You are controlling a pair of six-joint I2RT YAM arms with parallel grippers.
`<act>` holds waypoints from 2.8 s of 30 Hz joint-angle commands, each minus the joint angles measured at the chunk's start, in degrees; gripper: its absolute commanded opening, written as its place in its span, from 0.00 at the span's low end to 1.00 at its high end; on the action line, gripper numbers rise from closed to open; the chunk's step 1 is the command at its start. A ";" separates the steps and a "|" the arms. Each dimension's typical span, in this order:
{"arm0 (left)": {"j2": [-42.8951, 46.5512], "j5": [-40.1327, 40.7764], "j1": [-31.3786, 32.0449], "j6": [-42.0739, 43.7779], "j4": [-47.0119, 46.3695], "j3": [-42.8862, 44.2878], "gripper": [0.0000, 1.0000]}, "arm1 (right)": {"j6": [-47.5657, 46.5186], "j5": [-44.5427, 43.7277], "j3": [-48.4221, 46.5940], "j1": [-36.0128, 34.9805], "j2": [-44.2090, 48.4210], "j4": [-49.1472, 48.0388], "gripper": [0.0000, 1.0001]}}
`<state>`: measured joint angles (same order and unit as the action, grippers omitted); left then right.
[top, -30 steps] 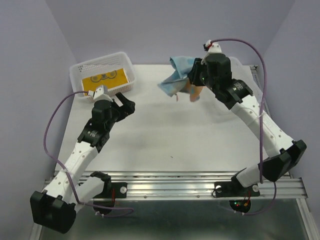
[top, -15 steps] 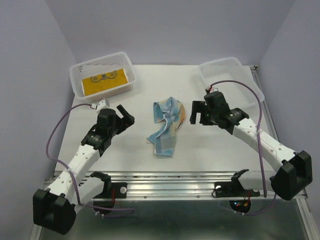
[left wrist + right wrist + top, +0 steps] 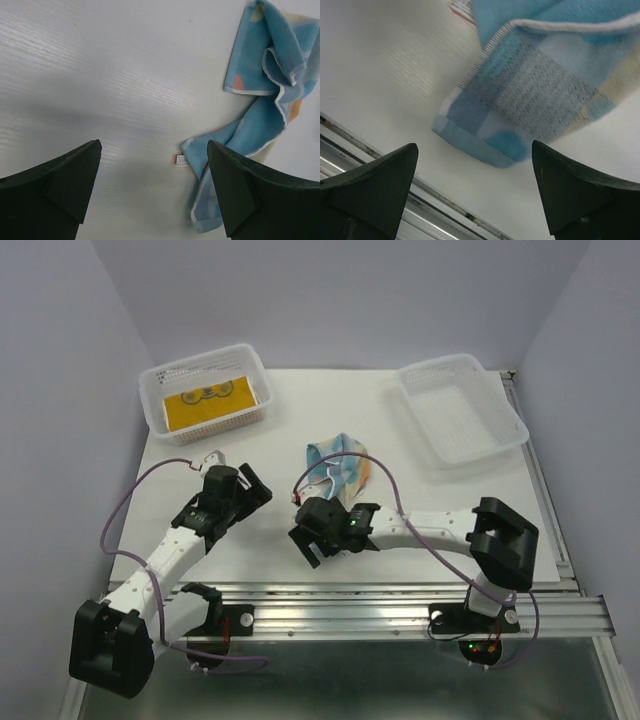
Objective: Fold and stack the towels
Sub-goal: Flatten out the crumpled towel
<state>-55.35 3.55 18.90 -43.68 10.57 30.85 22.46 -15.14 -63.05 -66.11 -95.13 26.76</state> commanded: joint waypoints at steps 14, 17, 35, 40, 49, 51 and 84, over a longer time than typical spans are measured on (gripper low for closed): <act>1.04 1.72 0.09 -0.97 -0.55 -1.50 0.99 | -2.68 -13.43 -14.65 -4.82 -12.62 6.55 0.58; 0.60 1.90 0.00 -0.97 -0.72 -1.32 0.99 | -2.16 -12.73 -13.95 -4.82 -12.62 7.25 0.58; -1.69 -9.70 0.61 1.58 -7.58 -3.69 0.99 | 8.12 -19.40 -9.38 -6.32 -2.17 3.39 0.04; -3.62 -13.83 2.37 2.02 -9.86 -3.96 0.99 | 16.45 -20.90 -4.82 -1.93 2.58 3.65 0.03; -12.23 -13.75 9.40 -0.35 -13.38 -2.99 0.96 | 24.56 -15.37 8.02 4.76 11.45 -2.77 0.04; -14.24 -12.70 10.28 -0.61 -13.55 -2.90 0.94 | 25.70 -15.54 9.77 4.85 11.99 -3.38 0.05; -5.86 -3.99 16.44 0.17 -14.52 4.92 0.00 | 22.72 -21.68 8.47 5.20 24.01 -2.85 0.04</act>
<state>-71.09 -3.49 34.94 -45.19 -3.14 33.15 47.03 -32.18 -52.03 -60.82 -76.55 25.15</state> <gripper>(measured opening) 0.019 0.090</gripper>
